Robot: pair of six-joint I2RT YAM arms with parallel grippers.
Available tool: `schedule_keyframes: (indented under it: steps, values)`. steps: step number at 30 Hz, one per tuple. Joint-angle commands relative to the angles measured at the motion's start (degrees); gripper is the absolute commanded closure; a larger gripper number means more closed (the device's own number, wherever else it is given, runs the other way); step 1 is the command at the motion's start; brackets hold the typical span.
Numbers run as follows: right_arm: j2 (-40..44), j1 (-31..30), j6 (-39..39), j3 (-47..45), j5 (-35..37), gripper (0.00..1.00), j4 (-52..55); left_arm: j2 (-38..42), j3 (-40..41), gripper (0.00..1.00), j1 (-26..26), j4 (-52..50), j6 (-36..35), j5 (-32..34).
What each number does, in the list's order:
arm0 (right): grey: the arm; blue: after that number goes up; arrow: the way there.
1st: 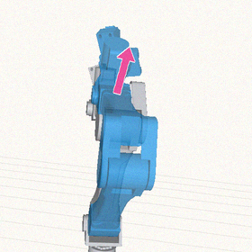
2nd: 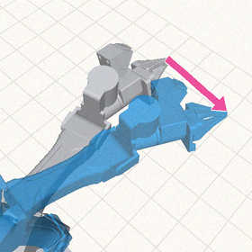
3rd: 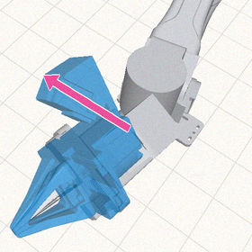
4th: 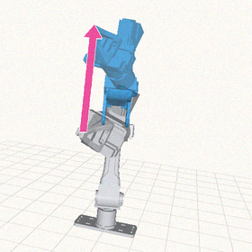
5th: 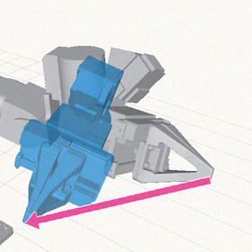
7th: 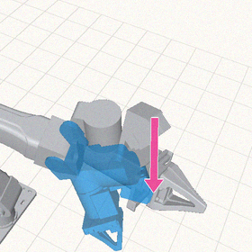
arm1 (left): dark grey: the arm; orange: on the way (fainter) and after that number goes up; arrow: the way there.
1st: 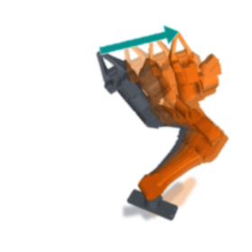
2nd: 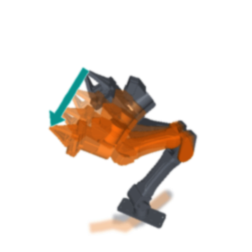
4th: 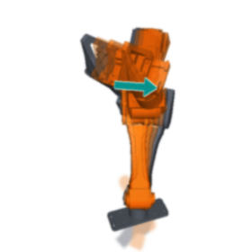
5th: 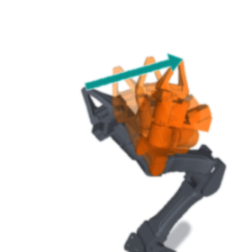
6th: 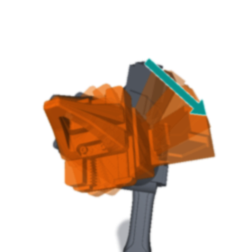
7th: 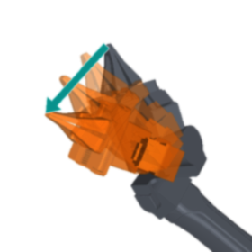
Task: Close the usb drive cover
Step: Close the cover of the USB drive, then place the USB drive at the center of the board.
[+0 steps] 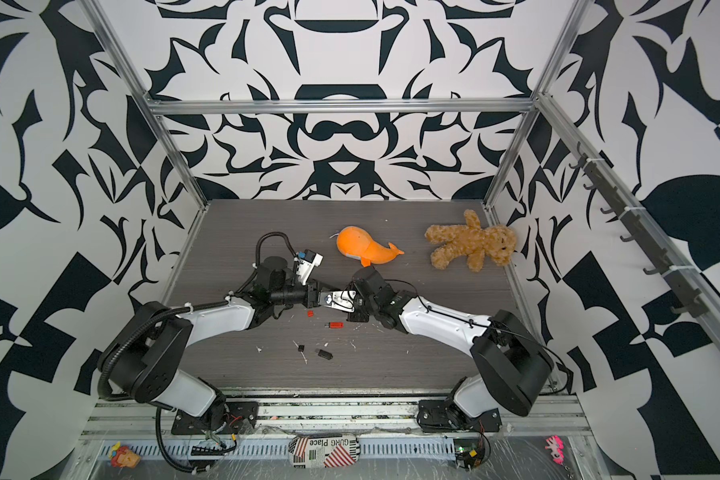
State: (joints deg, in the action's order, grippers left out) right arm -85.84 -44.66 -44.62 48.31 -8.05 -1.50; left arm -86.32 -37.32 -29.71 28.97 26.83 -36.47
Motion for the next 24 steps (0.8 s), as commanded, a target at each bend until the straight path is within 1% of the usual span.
schedule_keyframes:
  steps: [1,3,6,9,11,13,18,24]
  values:
    - [-2.76,-0.16,1.98,3.23,1.68,0.94,0.89,5.91,3.08,0.54,4.09,-3.30,-1.32,0.03]
    - [-4.86,0.04,2.24,4.56,2.23,0.93,0.80,9.41,4.71,0.48,6.24,-5.05,-2.25,0.41]
    - [-8.66,0.37,2.98,7.80,2.55,0.92,0.79,15.11,5.07,0.44,7.85,-12.86,-7.37,2.54]
    - [-13.67,0.56,2.96,13.41,3.51,0.92,4.47,19.61,4.71,0.41,9.15,-20.88,-11.77,8.26]
    - [-17.50,0.55,2.83,18.10,5.47,0.92,8.18,22.60,4.67,0.40,10.17,-23.71,-13.00,12.41]
    - [-20.40,0.63,2.75,21.39,6.80,0.92,10.55,24.76,4.39,0.39,10.77,-25.98,-14.49,15.14]
    - [-25.80,0.72,2.08,27.41,9.09,0.90,16.17,27.86,3.05,0.39,10.99,-32.18,-17.38,21.81]
    - [-29.66,2.09,1.91,31.78,10.09,0.87,20.20,28.87,2.70,0.39,11.43,-33.79,-17.24,23.56]
